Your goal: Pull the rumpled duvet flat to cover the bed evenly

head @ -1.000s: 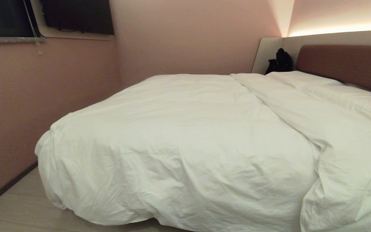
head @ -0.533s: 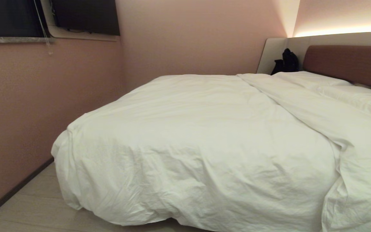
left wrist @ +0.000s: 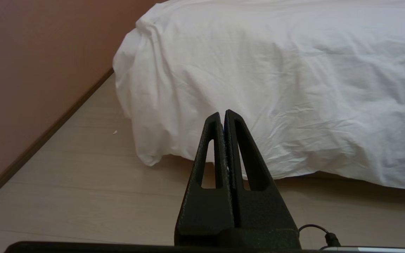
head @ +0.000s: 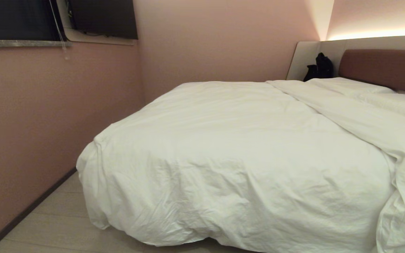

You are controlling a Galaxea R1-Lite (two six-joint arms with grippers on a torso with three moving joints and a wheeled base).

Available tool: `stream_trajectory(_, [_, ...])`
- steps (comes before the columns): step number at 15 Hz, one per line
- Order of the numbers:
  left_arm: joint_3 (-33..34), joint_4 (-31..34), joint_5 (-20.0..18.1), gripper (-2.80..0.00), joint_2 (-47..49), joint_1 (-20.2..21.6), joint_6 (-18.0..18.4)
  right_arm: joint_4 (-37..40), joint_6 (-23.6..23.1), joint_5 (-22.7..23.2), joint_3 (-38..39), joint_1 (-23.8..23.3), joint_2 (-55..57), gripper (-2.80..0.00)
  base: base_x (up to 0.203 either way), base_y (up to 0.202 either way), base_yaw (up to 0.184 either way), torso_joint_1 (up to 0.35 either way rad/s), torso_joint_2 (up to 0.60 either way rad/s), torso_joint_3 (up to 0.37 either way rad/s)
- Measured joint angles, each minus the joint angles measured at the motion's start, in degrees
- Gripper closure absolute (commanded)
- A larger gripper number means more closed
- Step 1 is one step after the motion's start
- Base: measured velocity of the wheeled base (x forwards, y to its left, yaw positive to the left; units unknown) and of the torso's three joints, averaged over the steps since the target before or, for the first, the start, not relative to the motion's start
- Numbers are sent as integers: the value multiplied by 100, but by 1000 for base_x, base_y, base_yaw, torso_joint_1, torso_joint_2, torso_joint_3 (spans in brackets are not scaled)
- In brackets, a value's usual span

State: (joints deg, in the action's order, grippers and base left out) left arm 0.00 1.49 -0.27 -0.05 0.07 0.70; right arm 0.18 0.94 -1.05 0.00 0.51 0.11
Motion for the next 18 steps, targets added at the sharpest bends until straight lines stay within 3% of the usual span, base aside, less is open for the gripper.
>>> stream_trajectory(18, [0,2,2,0,0,0,0,6,0,1,0,0,0,0,0,194,0,3,3,3])
